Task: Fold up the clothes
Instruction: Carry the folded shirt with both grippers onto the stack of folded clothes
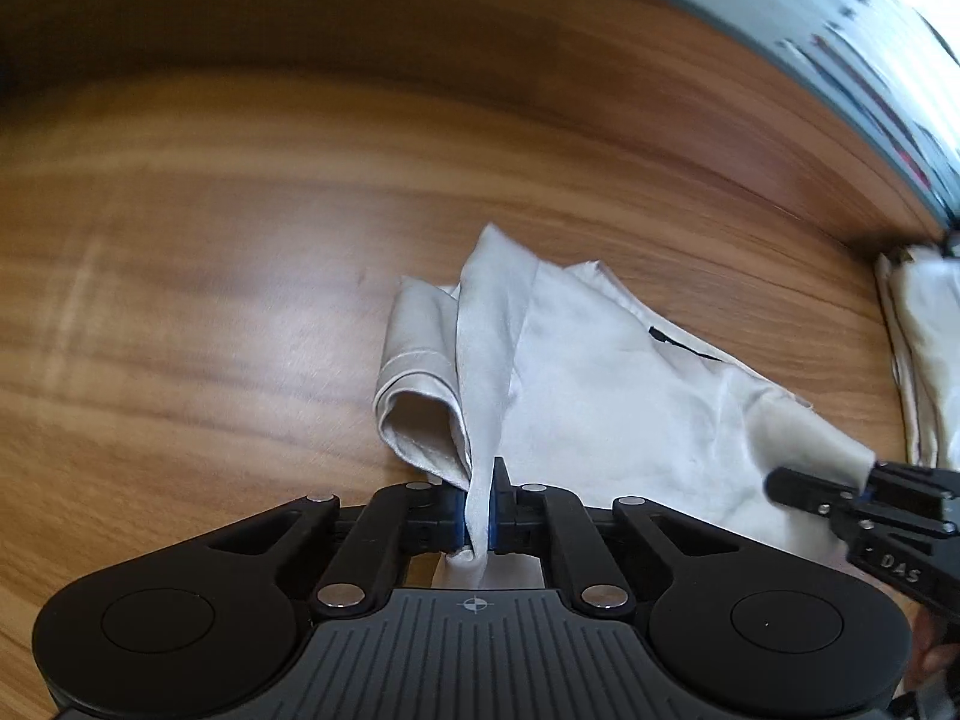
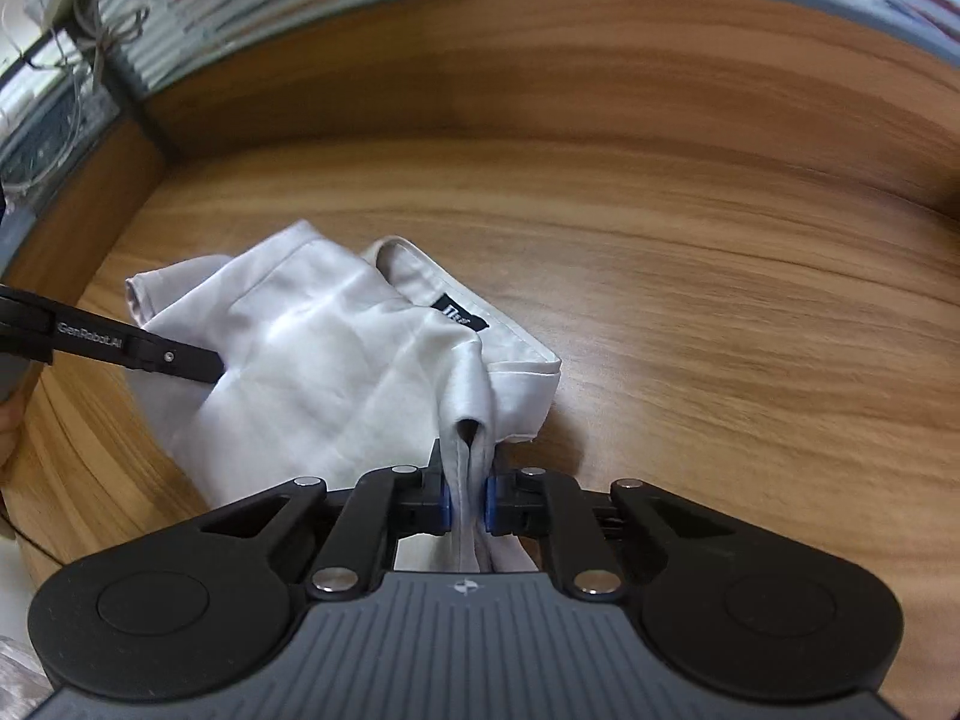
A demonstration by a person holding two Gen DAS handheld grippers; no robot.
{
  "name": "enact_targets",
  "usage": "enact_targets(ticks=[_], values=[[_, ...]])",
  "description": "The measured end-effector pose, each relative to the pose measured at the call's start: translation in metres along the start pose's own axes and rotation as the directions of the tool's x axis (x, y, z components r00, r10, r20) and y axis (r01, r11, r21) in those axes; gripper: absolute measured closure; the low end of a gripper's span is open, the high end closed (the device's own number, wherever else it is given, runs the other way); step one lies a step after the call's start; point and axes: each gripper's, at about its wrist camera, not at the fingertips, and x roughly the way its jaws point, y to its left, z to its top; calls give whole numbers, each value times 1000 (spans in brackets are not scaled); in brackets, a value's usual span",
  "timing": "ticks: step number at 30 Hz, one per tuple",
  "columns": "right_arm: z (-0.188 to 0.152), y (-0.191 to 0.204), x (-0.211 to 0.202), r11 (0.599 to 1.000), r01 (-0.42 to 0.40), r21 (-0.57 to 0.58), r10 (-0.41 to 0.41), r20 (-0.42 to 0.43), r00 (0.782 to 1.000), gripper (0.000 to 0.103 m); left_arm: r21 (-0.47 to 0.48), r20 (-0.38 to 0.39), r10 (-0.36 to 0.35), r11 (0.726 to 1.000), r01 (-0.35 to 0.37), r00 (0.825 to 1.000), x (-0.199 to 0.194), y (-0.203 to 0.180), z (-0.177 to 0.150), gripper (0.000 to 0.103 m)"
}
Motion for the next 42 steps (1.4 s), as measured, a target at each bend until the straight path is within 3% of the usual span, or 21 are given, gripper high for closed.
enact_targets(ticks=[9,19,26,36,42], values=[[-34,-9,-81,988,28,149,-49,140,989,93,207,50,-31,978,20,998,-17,-83,12,95],[-81,-59,-186,946,70,315,-159,264,951,93,434,57,-124,897,87,991,-32,-215,17,95],[-104,-116,-257,906,106,410,-260,340,904,93,519,35,-218,838,168,975,-37,-317,25,95],[-89,-202,-314,860,216,463,-425,414,805,93,661,81,-262,737,145,962,-17,-476,69,95],[-74,-254,-322,826,280,488,-499,404,767,93,707,86,-268,695,130,960,7,-550,96,95]])
